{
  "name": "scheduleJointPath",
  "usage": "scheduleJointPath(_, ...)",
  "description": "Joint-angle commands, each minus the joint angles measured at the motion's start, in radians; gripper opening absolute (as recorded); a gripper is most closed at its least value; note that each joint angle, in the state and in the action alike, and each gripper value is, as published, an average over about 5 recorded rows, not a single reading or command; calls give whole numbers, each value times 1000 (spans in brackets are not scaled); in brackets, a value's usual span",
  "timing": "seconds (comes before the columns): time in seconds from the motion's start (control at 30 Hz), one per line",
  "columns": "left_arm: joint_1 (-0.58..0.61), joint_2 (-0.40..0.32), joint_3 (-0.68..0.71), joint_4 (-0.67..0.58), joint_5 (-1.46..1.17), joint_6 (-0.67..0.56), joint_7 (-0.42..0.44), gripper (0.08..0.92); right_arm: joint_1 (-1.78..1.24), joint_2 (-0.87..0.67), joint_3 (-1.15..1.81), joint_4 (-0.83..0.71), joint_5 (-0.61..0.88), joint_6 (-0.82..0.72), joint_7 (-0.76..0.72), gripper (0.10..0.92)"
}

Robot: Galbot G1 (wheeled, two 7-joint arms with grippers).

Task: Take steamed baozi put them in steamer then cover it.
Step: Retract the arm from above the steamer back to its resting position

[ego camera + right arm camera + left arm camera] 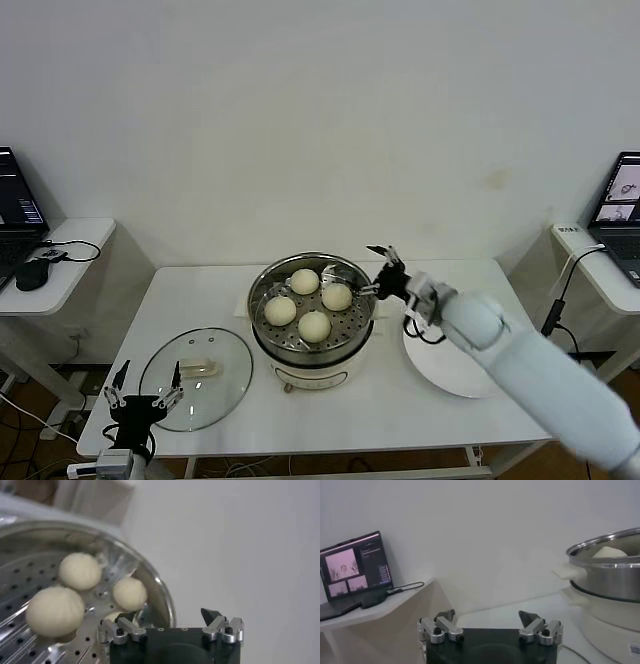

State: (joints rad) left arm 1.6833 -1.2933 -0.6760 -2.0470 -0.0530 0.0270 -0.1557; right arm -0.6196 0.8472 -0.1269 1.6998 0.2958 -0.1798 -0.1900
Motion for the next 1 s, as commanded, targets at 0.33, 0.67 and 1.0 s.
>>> scheduleJointPath(0.33,-46,29,-50,189,733,-169,-85,823,-885,537,950,165,-92,338,-11,823)
scheduleJointPath(0.67,29,135,-53,261,1231,-225,-90,823,-937,596,1006,128,-129,370,44,823)
scheduleJointPath(1.0,-111,142,39,333,1285,-195,-44,823,-948,619,1036,119,-149,398,57,823)
